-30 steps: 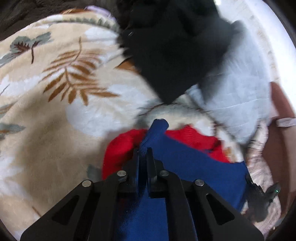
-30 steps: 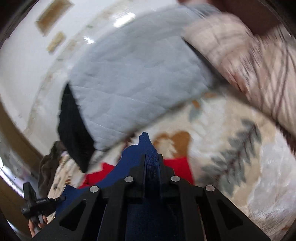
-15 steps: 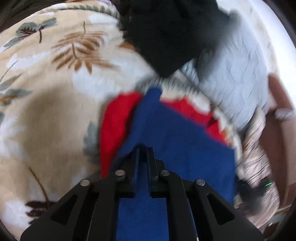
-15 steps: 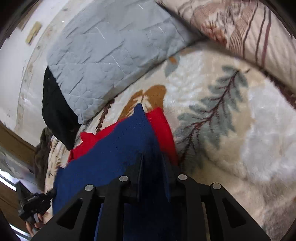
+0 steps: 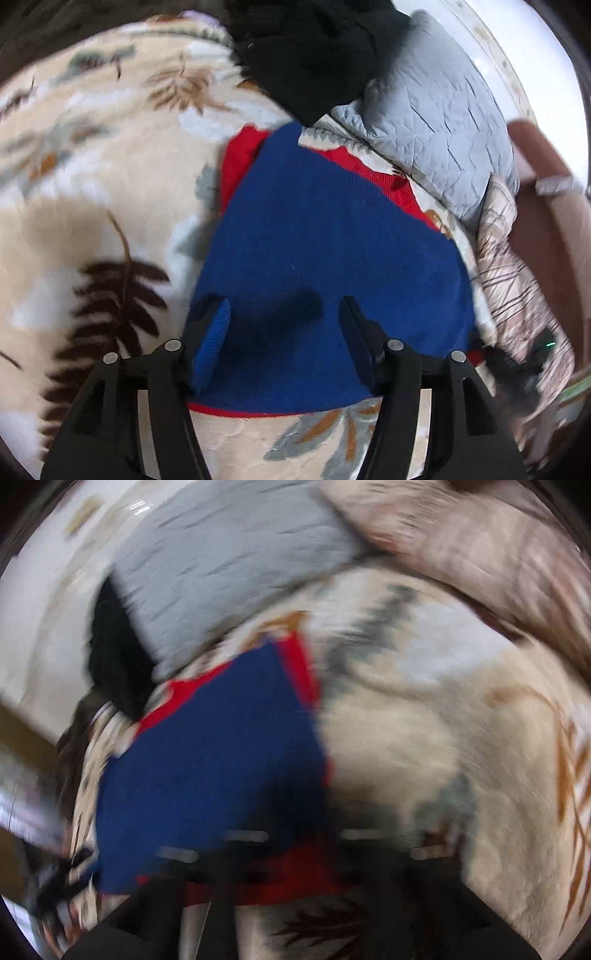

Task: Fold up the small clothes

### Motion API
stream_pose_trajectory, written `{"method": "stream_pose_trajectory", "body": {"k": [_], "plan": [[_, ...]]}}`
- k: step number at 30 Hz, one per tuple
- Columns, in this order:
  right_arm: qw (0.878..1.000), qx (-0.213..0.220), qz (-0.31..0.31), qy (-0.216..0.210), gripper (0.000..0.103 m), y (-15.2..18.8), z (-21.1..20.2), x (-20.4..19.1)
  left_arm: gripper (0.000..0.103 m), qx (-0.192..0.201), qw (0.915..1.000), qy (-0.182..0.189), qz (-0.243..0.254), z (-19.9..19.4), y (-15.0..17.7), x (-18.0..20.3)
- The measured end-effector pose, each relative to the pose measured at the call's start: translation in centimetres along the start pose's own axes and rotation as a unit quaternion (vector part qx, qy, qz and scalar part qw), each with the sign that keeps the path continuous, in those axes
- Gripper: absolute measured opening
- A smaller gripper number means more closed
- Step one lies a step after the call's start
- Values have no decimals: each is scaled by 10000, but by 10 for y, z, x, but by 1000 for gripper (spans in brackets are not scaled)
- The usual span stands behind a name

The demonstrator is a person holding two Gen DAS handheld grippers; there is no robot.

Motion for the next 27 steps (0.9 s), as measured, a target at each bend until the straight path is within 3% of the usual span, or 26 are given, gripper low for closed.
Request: {"method": "stream_pose_trajectory", "body": {"k": [3, 4, 6, 7, 10, 12, 14, 17, 19, 20, 21, 22, 25, 27], "plan": [[9979, 586, 286, -34, 6, -10, -27, 8, 61, 243, 9994, -205, -138, -4, -5, -11], [9977, 549, 406, 36, 6, -10, -25, 14, 62, 141, 9994, -246, -208, 1, -5, -17], [9982, 48, 550, 231, 7, -4, -4, 24, 62, -214, 9977, -470, -435, 19, -3, -34], [9971, -279, 607, 353, 7, 2, 10, 26, 62, -206, 9977, -389, -523, 20, -3, -38], [9955, 37, 873, 356, 14, -5, -5, 22, 62, 151, 9963, 126, -836, 0, -15, -34], [9939, 722, 808, 182, 15, -16, -27, 12, 63, 528, 9950, 376, -754, -14, -21, -25], [9925, 1046, 627, -85, 17, -24, -34, -2, 71, 587, 9967, 299, -476, -13, -22, -15], [9925, 1061, 511, -314, 16, -26, -17, -17, 71, 241, 9992, -102, -290, 10, -18, -14], [9965, 746, 384, 16, 15, -23, 9, -18, 71, -159, 9982, -453, -348, 33, -12, -24], [9983, 387, 321, 287, 10, -18, 25, -15, 71, -35, 9985, -489, -230, 31, -11, -23], [9983, 307, 382, 326, 9, -15, 33, -10, 72, 0, 9981, -601, -123, 29, -11, -19], [9974, 422, 515, 261, 7, -16, 30, -7, 72, -55, 9979, -630, -124, 27, -12, -16], [9940, 722, 820, 7, 16, -24, 7, -5, 72, 165, 9994, -223, -211, 15, -13, -13], [9927, 1007, 668, 14, 17, -28, -4, -10, 72, 292, 9985, -322, -323, 10, -15, -20]]}}
Point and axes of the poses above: each gripper's, at about its wrist camera, not at the fingertips, and z roughly the way its jaws point, x to its right, y to its underside, the point moved 3 cm from there along z, roughly the way its jaws point, and after that the axes turned 10 degrees about y, right-handed, at the moved point
